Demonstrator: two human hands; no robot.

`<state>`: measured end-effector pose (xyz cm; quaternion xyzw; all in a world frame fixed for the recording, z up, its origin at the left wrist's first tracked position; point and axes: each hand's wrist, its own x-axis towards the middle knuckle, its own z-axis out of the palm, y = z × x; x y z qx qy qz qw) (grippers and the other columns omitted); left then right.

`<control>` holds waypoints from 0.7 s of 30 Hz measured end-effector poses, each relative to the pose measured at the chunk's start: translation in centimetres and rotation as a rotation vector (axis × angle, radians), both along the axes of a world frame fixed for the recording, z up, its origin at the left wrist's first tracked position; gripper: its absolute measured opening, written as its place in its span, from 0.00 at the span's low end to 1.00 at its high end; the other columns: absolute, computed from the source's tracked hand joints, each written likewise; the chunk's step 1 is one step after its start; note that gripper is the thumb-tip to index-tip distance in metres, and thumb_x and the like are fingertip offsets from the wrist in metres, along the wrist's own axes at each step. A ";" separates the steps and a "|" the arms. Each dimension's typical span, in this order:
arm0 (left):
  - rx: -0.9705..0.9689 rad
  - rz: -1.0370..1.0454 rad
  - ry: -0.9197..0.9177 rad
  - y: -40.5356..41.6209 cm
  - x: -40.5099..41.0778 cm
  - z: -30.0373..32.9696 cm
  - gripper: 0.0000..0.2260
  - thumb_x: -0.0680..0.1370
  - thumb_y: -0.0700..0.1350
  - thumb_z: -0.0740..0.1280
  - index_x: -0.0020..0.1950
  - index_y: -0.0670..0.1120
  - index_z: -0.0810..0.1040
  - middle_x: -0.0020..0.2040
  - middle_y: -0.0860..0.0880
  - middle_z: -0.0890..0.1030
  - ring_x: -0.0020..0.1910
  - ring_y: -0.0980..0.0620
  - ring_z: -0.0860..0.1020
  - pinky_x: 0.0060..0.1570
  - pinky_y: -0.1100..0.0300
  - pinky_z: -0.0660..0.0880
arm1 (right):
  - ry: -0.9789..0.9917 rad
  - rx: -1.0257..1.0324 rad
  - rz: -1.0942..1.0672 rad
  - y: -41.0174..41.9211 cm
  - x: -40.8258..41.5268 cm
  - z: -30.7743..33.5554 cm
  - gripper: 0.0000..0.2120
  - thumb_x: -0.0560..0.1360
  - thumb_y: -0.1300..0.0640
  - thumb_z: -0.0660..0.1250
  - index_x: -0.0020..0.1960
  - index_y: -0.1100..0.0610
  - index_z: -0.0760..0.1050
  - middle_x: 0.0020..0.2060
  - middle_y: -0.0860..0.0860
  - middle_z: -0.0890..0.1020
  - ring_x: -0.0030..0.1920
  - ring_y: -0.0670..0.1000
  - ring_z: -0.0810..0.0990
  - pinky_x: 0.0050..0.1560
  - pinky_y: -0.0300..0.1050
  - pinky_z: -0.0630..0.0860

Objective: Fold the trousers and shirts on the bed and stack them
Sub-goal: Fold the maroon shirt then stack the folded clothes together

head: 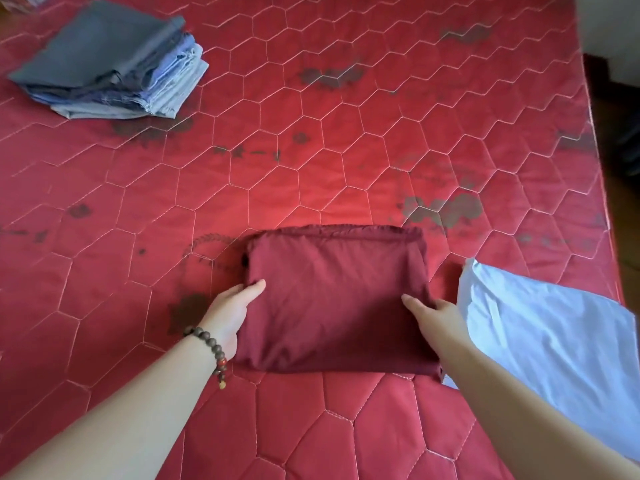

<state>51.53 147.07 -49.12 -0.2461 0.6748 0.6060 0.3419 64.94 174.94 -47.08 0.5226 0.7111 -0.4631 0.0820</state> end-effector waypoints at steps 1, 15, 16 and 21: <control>-0.009 0.018 0.013 0.2 -0.7 0.2 0.13 0.74 0.51 0.72 0.54 0.45 0.82 0.48 0.45 0.85 0.46 0.47 0.84 0.45 0.56 0.78 | 0.011 0.013 0.000 0.2 -0.8 0.2 0.18 0.73 0.42 0.68 0.49 0.57 0.79 0.41 0.50 0.81 0.44 0.52 0.79 0.45 0.44 0.72; -0.730 -0.107 0.941 2.8 -1.7 1.9 0.13 0.77 0.43 0.66 0.60 0.42 0.74 0.56 0.41 0.76 0.50 0.45 0.75 0.52 0.52 0.70 | 0.262 0.749 0.140 -1.1 -5.4 0.6 0.19 0.76 0.57 0.66 0.65 0.61 0.71 0.60 0.60 0.75 0.62 0.62 0.72 0.65 0.51 0.61; -0.768 -0.236 1.110 3.3 -1.3 2.1 0.13 0.75 0.42 0.65 0.59 0.42 0.74 0.57 0.41 0.75 0.54 0.43 0.74 0.55 0.50 0.69 | 0.295 0.871 0.274 -2.0 -5.4 0.6 0.18 0.76 0.57 0.65 0.65 0.61 0.72 0.62 0.60 0.75 0.64 0.62 0.71 0.69 0.53 0.58; -0.828 -1.023 1.240 7.9 1.4 0.1 0.23 0.77 0.50 0.61 0.72 0.47 0.69 0.74 0.45 0.67 0.75 0.44 0.62 0.72 0.42 0.59 | 0.175 0.853 1.038 -5.9 -6.3 -2.0 0.27 0.79 0.48 0.57 0.75 0.55 0.62 0.76 0.52 0.62 0.77 0.54 0.54 0.74 0.67 0.46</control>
